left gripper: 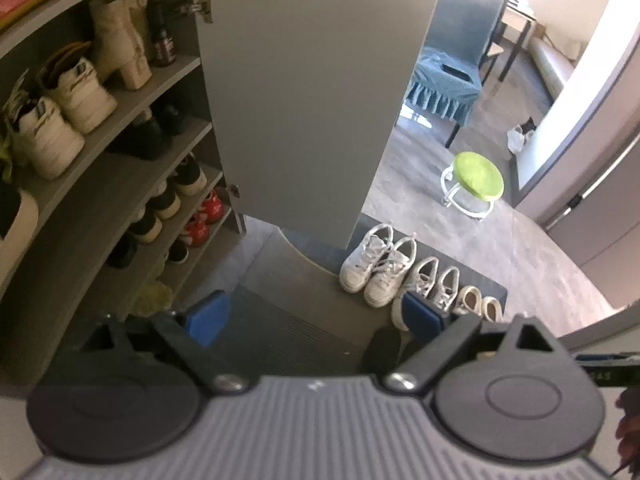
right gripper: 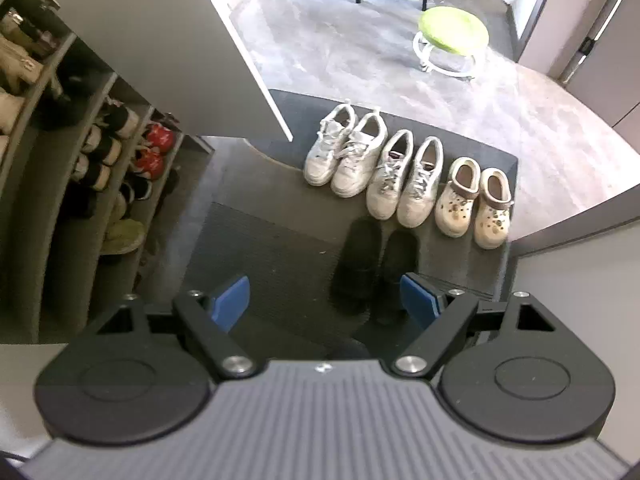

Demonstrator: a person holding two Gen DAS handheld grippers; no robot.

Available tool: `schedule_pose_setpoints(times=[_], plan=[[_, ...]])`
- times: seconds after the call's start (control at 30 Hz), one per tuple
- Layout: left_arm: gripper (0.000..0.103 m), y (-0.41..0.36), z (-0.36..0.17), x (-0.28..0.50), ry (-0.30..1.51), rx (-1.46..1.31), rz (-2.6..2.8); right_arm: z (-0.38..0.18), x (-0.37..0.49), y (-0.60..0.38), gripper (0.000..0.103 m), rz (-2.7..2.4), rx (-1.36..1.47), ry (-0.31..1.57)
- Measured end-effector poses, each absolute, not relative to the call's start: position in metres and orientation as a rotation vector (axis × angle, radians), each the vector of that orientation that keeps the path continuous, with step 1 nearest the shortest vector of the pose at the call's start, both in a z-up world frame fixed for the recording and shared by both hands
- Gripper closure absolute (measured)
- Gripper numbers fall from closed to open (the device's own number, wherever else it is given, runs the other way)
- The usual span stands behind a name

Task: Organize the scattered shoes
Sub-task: 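Lower the right tool over the black slides on the doormat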

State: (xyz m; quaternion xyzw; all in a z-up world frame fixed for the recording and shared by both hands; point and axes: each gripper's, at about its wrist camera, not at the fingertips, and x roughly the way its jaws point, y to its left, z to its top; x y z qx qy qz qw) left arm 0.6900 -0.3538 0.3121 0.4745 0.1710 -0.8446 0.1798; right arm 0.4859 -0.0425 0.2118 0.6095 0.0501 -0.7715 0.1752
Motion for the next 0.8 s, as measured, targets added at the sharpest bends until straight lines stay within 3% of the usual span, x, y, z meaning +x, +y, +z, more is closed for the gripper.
schedule_pose_setpoints(times=[0.23, 0.53, 0.73, 0.8], plan=[[0.007, -0.326, 0.294, 0.689, 0.375, 1.324, -2.267, 0.175, 0.488, -0.018, 0.018, -2.122, 1.746, 0.109], [0.003, -0.323, 0.208, 0.673, 0.563, 1.266, -2.096, 0.060, 0.521, -0.001, 0.018, -2.160, 1.591, 0.067], [0.003, -0.311, 0.088, 0.611, 0.473, 1.195, -2.198, -0.103, 0.536, -0.002, 0.018, -2.313, 1.689, -0.137], [0.003, -0.305, 0.026, 0.584, 0.447, 1.183, -2.248, -0.167, 0.543, -0.003, 0.018, -2.350, 1.705, -0.212]])
